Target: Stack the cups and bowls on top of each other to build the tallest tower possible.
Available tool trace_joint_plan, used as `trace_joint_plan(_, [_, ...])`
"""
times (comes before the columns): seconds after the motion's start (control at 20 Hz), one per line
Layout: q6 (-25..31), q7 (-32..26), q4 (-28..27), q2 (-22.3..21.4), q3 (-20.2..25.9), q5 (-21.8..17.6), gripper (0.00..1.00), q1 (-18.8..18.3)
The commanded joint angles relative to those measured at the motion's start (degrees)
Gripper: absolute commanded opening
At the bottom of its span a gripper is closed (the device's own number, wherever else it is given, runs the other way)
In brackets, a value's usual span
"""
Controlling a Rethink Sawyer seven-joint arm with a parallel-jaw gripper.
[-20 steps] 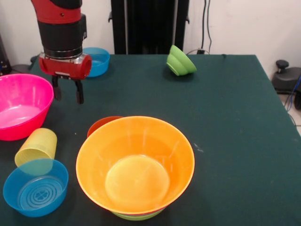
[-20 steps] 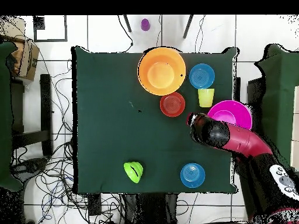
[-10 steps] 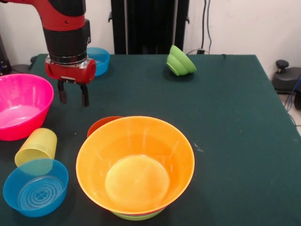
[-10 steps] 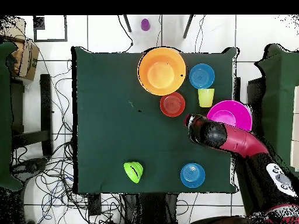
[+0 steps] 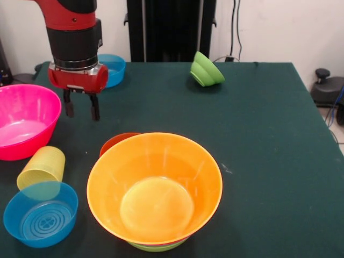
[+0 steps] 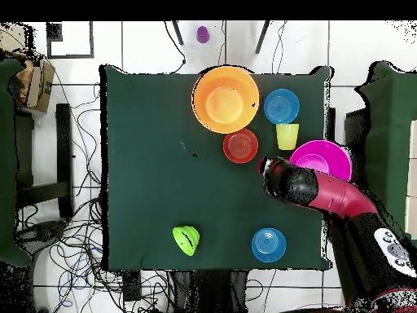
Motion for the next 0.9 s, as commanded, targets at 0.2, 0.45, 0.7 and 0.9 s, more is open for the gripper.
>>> trace_joint_plan(0.2, [4.86, -2.94, -0.73, -2.29, 3.69, -1.86, 1.00, 0.28])
trace_joint_plan(0.45, [8.12, -3.62, -0.48, -4.54, 3.70, -1.01, 1.00, 0.46])
trace_joint_plan(0.7, [10.90, -5.14, -1.24, -5.54, 4.71, -0.31, 1.00, -0.52])
trace_joint_plan(0.9, [12.06, -6.76, -1.10, -5.97, 6.03, -0.24, 1.00, -2.41])
